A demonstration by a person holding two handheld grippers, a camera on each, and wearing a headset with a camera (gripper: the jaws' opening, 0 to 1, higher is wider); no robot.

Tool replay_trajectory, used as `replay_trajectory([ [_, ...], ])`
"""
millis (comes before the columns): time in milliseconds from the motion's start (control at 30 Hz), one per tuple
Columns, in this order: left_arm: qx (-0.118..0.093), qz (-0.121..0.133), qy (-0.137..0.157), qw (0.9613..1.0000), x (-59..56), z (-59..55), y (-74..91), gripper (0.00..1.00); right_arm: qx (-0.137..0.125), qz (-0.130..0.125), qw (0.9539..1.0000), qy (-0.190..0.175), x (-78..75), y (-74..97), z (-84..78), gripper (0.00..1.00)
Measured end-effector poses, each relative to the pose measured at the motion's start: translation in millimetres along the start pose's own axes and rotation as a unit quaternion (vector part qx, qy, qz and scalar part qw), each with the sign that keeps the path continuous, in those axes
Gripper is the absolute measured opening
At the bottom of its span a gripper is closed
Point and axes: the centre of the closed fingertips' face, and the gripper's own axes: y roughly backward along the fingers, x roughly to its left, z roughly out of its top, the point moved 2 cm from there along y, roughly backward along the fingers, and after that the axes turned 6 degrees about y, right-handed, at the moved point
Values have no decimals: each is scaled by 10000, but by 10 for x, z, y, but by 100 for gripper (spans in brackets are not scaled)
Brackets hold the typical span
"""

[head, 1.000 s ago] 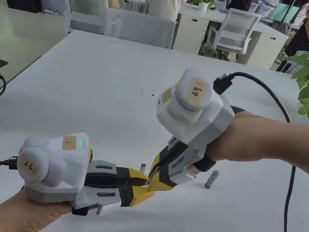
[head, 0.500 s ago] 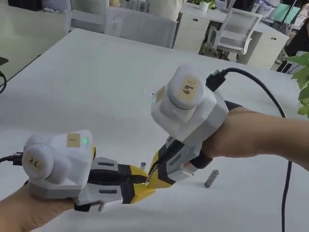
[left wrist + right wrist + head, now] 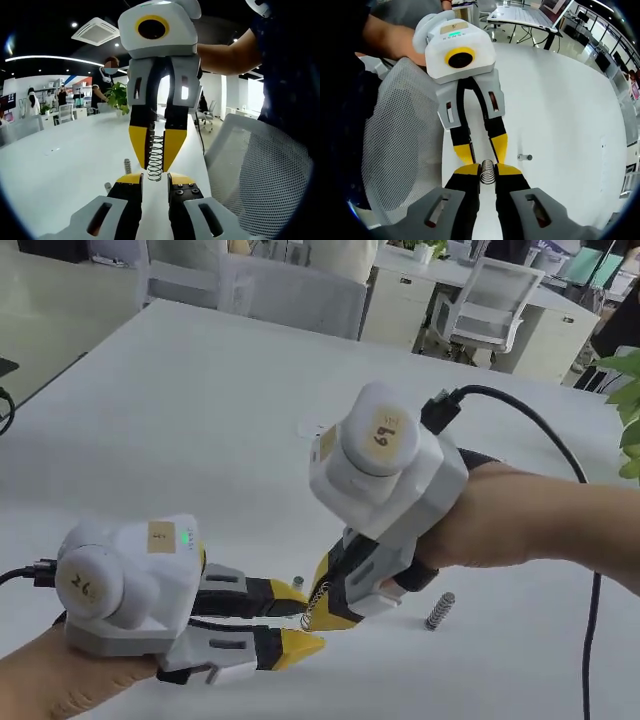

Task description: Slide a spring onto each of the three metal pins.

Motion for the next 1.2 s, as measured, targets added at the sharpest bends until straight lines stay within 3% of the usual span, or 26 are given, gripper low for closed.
replay_trajectory([
  [500,23,375,197,9991,100,-129,125,41,-30,-73,10000,12,-63,37,11,8],
  [733,229,549,104,9982,113,-245,160,56,-41,-122,9999,23,-88,57,18,8],
  [1200,222,834,109,9962,186,-298,227,70,-24,-269,9996,-34,-271,124,-14,8],
])
